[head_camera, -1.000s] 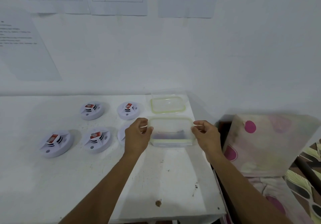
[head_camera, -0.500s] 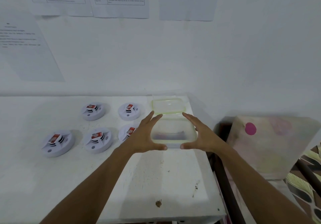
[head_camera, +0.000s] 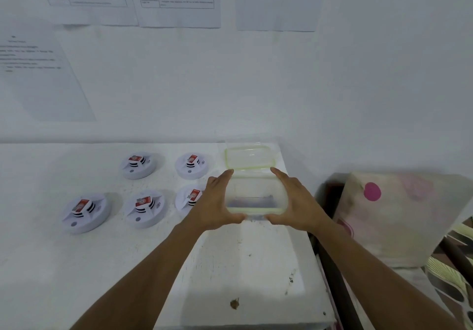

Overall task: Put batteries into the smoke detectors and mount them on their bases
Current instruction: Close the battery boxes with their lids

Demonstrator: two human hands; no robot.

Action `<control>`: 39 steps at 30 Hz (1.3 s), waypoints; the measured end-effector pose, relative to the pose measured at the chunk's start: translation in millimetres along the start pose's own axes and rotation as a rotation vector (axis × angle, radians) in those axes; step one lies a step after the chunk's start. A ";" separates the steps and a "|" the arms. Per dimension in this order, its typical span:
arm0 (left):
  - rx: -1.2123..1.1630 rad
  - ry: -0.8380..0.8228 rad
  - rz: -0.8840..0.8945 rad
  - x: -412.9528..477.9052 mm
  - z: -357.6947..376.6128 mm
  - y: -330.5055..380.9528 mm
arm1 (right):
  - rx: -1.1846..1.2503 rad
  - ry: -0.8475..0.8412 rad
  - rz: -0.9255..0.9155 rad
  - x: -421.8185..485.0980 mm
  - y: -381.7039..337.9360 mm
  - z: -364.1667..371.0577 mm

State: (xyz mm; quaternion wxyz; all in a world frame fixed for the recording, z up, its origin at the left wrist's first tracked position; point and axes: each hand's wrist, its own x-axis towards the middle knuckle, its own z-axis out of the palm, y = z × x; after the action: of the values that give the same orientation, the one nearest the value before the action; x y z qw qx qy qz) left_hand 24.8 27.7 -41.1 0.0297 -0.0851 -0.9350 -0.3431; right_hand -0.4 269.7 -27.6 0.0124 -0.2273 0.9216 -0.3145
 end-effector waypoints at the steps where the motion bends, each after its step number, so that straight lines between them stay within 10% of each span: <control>1: 0.019 -0.004 0.021 0.2 1.0 0.2 | 0.005 -0.009 -0.010 1.0 1.5 0.6; 22: 0.072 -0.249 -0.014 19.5 -7.8 -7.1 | 0.101 -0.214 0.050 20.9 15.0 -4.2; 30: -0.284 0.091 -0.109 67.0 -21.3 -9.7 | 0.281 0.330 0.167 79.3 21.5 -15.6; 39: -0.432 0.082 -0.276 136.8 -24.9 -24.2 | 0.376 0.271 0.488 152.9 34.8 -10.3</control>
State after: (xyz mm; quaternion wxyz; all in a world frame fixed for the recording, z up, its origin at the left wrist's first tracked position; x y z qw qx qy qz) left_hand -114.2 12.4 -21.9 0.0015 0.0530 -0.8409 -0.5386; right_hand -153.5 234.8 -21.3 0.0063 0.0501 0.8678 -0.4944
